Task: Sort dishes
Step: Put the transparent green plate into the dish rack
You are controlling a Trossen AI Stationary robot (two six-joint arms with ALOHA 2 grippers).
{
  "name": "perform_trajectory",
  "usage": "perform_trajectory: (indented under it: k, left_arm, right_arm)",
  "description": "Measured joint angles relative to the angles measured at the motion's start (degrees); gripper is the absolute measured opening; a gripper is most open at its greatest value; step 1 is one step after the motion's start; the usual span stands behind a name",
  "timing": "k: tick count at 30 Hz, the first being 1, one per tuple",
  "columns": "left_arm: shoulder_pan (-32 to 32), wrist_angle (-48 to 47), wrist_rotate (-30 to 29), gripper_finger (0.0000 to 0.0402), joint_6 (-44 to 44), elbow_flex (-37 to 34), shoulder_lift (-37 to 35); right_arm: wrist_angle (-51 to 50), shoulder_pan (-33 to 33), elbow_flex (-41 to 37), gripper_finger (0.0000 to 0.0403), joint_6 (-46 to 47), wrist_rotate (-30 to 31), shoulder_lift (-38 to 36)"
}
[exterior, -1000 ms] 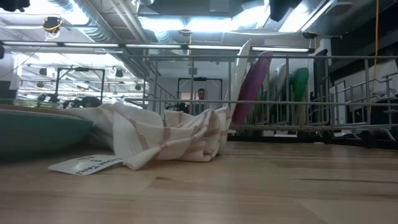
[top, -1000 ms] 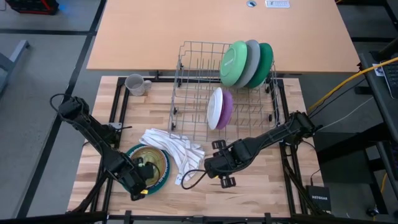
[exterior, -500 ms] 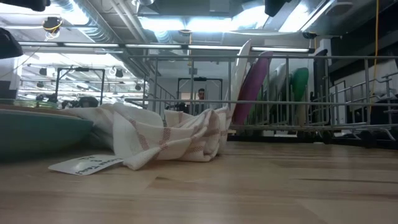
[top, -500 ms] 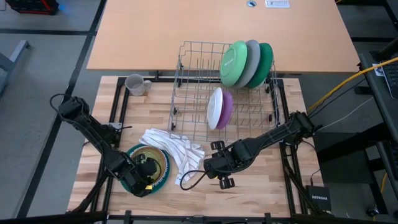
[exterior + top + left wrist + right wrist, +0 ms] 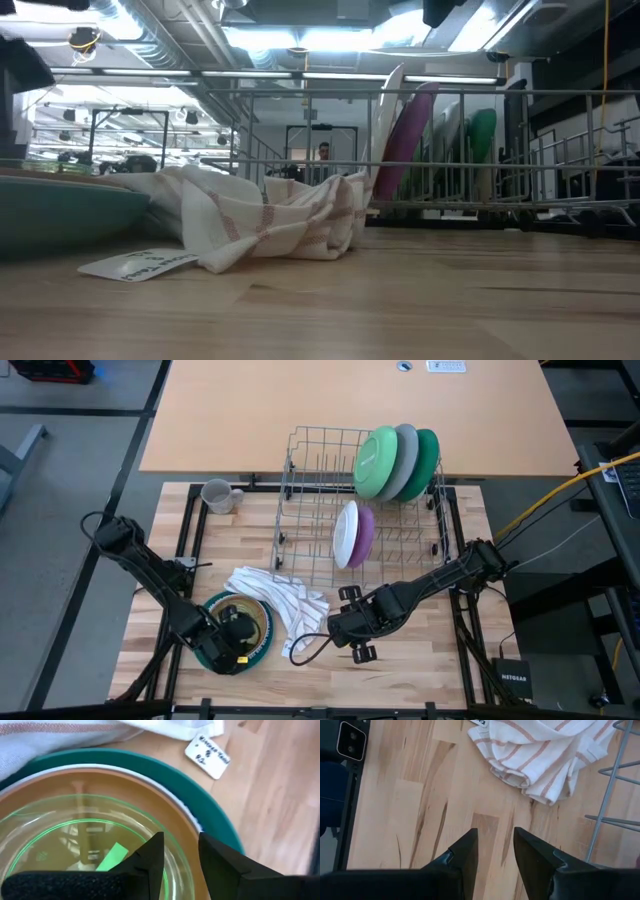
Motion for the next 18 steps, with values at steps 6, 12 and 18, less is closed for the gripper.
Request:
perform_trajectory:
  k: [6, 12, 18]
  left_arm:
    - [0.53, 1.69, 1.16, 0.0111, -0.11, -0.04, 4.22]
    - [0.51, 1.13, 1.47, 0.0111, -2.14, 0.00, 4.90]
    - [0.51, 0.16, 1.73, 0.0111, -2.75, 0.00, 4.24]
  right_arm:
    - [0.05, 0.00, 0.00, 0.0129, 0.00, 0.00, 0.00]
    - [0.15, 0.00, 0.00, 0.0129, 0.00, 0.02, 0.00]
    - [1.62, 0.00, 0.00, 0.0129, 0.00, 0.02, 0.00]
